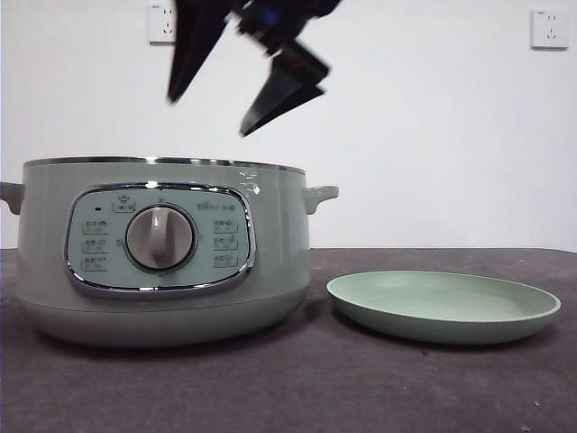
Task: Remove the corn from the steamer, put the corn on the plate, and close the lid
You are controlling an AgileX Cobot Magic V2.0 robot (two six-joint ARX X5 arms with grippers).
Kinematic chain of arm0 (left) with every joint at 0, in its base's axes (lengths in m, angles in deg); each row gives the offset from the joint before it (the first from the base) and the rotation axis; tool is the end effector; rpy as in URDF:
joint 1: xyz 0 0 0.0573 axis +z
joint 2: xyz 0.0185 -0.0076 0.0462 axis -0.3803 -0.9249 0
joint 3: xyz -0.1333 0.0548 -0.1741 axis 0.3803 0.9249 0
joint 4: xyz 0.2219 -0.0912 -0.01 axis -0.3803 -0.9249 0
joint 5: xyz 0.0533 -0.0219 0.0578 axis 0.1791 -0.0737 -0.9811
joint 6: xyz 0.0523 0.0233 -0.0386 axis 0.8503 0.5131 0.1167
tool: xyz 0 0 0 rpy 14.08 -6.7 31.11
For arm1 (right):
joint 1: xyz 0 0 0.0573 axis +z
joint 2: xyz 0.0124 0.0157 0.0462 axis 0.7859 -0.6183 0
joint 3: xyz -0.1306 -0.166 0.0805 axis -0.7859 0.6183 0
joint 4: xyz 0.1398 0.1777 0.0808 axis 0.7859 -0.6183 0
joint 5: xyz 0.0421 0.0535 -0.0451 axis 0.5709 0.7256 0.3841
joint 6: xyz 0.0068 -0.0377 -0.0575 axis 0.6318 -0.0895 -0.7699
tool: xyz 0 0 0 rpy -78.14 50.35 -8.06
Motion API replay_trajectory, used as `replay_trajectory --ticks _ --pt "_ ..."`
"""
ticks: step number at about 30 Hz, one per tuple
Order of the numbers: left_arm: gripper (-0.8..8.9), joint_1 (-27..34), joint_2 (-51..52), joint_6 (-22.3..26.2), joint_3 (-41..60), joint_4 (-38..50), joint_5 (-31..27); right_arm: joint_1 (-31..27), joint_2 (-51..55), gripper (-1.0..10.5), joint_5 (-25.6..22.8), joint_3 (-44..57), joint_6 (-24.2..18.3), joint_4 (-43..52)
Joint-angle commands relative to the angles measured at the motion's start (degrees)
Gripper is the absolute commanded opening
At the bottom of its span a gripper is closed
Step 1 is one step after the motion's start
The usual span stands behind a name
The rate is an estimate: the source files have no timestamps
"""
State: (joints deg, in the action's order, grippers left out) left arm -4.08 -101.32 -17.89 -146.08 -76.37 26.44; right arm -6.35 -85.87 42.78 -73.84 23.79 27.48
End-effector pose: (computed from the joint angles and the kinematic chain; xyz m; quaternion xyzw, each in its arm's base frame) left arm 0.1554 -0.0513 0.4010 0.1231 0.1587 -0.0066 0.9796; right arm 0.2721 0.2884 0.2581 -0.1455 0.4115 0.4182 0.7966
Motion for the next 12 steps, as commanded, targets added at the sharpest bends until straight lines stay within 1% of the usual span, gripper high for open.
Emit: replay_trajectory --ticks 1,5,7,11,12 --pt "-0.09 -0.09 1.44 0.92 -1.01 1.70 -0.72 1.33 -5.07 4.3 -2.08 -4.04 -1.81 -1.62" --pt "-0.09 -0.09 1.75 0.90 -1.01 0.55 -0.70 2.49 -10.62 4.3 -2.97 -8.02 -2.40 -1.84" --pt "-0.09 -0.09 1.75 0.90 -1.01 -0.17 -0.66 2.95 -12.83 4.3 -5.07 -8.98 -2.62 -1.90" --pt "-0.09 -0.09 1.75 0.90 -1.01 -0.87 -0.57 2.99 -16.02 4.3 -5.22 -9.09 -2.60 -1.81" --pt "-0.09 -0.09 1.75 0.90 -1.01 -0.85 -0.55 2.97 -16.63 4.0 -5.20 -9.09 -2.60 -1.81"
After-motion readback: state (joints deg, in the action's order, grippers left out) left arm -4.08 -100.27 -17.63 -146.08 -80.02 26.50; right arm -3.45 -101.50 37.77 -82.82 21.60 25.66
